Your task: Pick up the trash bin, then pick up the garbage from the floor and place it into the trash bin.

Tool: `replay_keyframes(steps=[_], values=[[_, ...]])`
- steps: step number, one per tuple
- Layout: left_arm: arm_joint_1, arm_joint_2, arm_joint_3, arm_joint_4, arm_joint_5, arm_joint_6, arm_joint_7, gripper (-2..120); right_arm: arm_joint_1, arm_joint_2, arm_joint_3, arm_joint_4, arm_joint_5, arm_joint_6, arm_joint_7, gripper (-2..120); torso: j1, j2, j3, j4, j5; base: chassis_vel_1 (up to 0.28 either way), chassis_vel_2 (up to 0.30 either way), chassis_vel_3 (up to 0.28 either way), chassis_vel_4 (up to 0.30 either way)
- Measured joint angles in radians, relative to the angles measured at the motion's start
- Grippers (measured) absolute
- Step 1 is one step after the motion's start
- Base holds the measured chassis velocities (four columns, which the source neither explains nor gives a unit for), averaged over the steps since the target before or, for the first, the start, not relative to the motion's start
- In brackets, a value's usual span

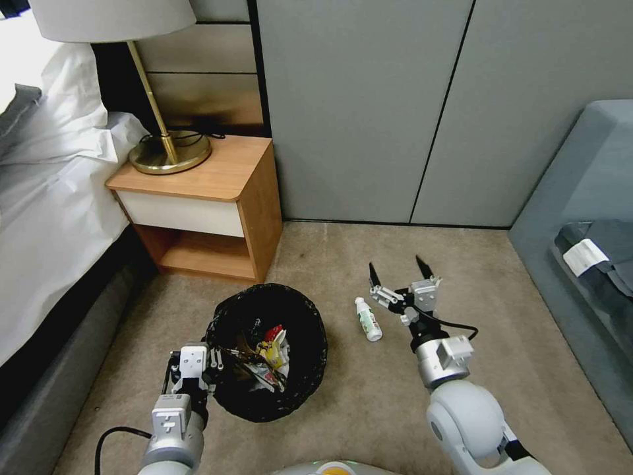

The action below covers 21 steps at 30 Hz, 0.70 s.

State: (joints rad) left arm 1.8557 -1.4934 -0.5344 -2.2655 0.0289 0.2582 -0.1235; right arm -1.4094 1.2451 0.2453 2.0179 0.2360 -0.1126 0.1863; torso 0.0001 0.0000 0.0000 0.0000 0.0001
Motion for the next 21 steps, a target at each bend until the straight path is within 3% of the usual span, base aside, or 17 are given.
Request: replay_keyframes(steps=[7, 21], values=[[0.001, -0.001, -0.001, 0.000, 0.002, -0.001, 0.000, 1, 0.019, 0.006, -0.002, -0.052, 0.052, -0.093, -0.002, 100, 0.000, 0.000, 0.000, 0.0000, -0.0001, 0.000, 0.000, 0.000, 0.000], [0.010, -0.002, 0.004, 0.000, 0.010, -0.007, 0.001, 1, 0.047, 0.027, -0.001, -0.200, 0.096, -0.164, -0.039, 100, 0.000, 0.000, 0.000, -0.0001, -0.0001, 0.000, 0.000, 0.000, 0.000]])
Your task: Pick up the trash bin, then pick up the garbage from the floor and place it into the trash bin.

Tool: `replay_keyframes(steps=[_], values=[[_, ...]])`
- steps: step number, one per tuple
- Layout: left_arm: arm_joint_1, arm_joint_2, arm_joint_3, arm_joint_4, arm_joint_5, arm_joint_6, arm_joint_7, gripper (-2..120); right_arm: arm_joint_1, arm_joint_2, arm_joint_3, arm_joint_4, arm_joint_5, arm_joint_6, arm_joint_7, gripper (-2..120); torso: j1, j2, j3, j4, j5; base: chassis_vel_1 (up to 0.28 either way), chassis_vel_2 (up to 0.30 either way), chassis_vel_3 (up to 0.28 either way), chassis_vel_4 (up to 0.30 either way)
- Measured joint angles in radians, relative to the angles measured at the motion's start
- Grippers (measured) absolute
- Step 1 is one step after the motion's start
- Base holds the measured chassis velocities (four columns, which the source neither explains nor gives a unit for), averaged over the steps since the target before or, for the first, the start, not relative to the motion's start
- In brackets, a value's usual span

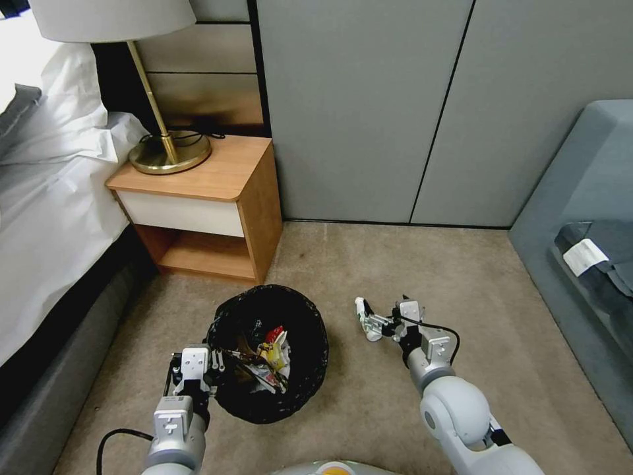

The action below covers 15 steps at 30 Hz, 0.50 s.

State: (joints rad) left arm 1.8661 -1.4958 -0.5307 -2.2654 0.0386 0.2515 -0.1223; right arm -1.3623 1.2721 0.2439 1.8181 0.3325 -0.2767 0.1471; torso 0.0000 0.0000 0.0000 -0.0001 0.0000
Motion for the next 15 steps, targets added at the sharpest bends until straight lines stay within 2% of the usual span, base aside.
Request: replay_keyframes(steps=[15], values=[[0.003, -0.005, 0.007, -0.001, 0.010, -0.002, 0.005, 1, 0.081, 0.022, -0.028, -0.245, -0.041, 0.011, -0.039, 100, 0.000, 0.000, 0.000, 0.0001, 0.0000, 0.000, 0.000, 0.000, 0.000]])
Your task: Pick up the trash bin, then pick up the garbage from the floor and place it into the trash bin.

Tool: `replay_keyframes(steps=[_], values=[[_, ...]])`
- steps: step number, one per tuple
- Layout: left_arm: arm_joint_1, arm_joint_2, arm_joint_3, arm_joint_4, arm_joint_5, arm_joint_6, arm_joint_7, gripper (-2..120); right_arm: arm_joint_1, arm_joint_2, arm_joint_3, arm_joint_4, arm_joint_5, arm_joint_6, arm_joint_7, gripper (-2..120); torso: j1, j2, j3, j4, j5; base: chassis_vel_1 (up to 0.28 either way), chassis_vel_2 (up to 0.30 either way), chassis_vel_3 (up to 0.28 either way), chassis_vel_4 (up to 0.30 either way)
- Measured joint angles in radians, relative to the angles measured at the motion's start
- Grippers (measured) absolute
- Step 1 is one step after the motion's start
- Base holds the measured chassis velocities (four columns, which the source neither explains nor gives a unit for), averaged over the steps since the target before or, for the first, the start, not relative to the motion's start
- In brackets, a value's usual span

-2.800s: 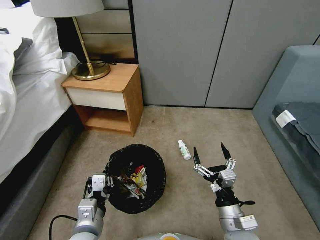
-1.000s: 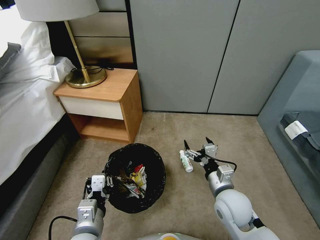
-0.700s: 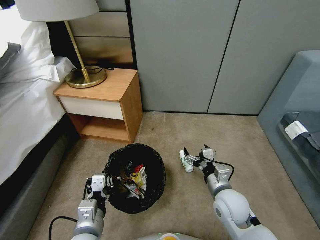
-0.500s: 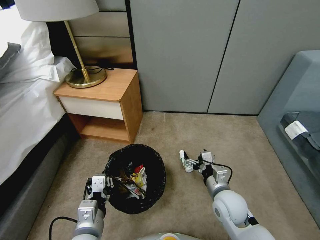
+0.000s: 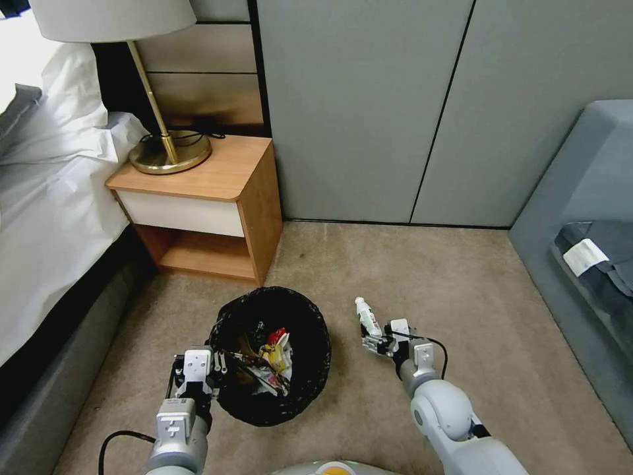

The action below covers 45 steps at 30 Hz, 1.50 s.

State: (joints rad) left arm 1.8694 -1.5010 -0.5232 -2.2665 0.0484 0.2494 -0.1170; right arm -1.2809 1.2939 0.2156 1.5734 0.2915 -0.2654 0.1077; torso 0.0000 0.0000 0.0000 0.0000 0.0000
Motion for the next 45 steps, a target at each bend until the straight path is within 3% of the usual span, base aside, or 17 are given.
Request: replay_keyframes(steps=[20, 45], values=[[0.001, 0.001, 0.001, 0.003, 0.001, 0.000, 0.000, 1, 0.135, 0.020, -0.036, -0.180, -0.069, 0.083, -0.056, 100, 0.000, 0.000, 0.000, 0.0000, -0.0001, 0.000, 0.000, 0.000, 0.000], [0.003, -0.008, -0.002, 0.008, 0.003, 0.000, -0.002, 1, 0.341, 0.095, -0.068, -0.618, -0.199, 0.235, -0.151, 100, 0.000, 0.000, 0.000, 0.0000, 0.0000, 0.000, 0.000, 0.000, 0.000]])
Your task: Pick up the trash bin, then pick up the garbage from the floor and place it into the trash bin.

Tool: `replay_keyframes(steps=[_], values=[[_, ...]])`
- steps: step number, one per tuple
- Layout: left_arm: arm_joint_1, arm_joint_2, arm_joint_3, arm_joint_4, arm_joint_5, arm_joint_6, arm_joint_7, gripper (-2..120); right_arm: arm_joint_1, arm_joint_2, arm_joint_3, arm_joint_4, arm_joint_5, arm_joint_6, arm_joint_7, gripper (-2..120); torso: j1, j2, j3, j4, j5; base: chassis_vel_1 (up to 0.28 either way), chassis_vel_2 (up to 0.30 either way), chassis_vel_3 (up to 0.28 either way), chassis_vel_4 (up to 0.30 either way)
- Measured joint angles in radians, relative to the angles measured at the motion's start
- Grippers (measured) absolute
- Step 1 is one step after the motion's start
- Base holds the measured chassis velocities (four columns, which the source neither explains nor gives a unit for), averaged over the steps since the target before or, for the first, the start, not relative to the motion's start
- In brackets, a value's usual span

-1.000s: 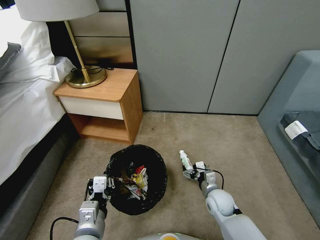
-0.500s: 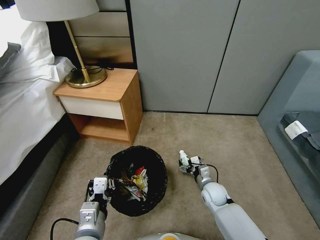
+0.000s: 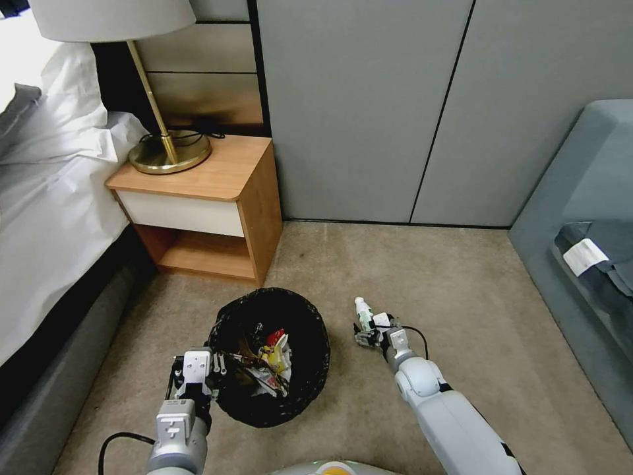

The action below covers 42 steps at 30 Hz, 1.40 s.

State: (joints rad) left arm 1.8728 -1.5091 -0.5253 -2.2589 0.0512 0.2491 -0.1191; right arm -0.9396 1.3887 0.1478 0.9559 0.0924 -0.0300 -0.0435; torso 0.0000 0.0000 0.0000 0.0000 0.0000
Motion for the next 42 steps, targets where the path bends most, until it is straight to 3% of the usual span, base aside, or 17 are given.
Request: replay_keyframes(steps=[9, 12, 19, 20, 29, 39, 42], values=[[-0.001, 0.000, -0.003, 0.005, -0.003, -0.002, -0.001, 1, 0.060, 0.032, 0.012, -0.130, -0.039, 0.058, -0.047, 93, 0.000, 0.000, 0.000, 0.0000, 0.0000, 0.000, 0.000, 0.000, 0.000], [-0.001, 0.000, -0.002, 0.005, -0.004, -0.003, -0.001, 1, 0.073, 0.042, 0.012, -0.156, -0.043, 0.066, -0.048, 79, 0.000, 0.000, 0.000, 0.0000, 0.0000, 0.000, 0.000, 0.000, 0.000], [-0.003, 0.002, -0.004, 0.005, -0.010, -0.003, -0.002, 1, 0.076, 0.047, 0.013, -0.162, -0.043, 0.067, -0.048, 61, 0.000, 0.000, 0.000, 0.0002, 0.0003, 0.000, 0.000, 0.000, 0.000], [-0.004, 0.003, -0.005, 0.005, -0.010, -0.003, -0.002, 1, 0.076, 0.047, 0.014, -0.162, -0.042, 0.067, -0.048, 52, 0.000, 0.000, 0.000, 0.0002, 0.0003, 0.000, 0.000, 0.000, 0.000], [-0.006, 0.004, -0.005, 0.005, -0.011, -0.002, -0.002, 1, 0.066, 0.037, 0.017, -0.147, -0.038, 0.068, -0.040, 32, 0.000, 0.000, 0.000, -0.0001, -0.0002, 0.000, 0.000, 0.000, 0.000], [-0.007, 0.005, 0.000, 0.005, -0.009, 0.000, -0.002, 1, 0.035, 0.019, 0.026, -0.099, -0.025, 0.082, -0.036, 32, 0.000, 0.000, 0.000, -0.0001, 0.0000, 0.000, 0.000, 0.000, 0.000], [-0.007, 0.007, 0.001, 0.005, -0.007, 0.001, -0.002, 1, -0.025, -0.008, 0.011, 0.081, 0.036, 0.088, -0.015, 32, 0.000, 0.000, 0.000, 0.0000, 0.0002, 0.000, 0.000, 0.000, 0.000]])
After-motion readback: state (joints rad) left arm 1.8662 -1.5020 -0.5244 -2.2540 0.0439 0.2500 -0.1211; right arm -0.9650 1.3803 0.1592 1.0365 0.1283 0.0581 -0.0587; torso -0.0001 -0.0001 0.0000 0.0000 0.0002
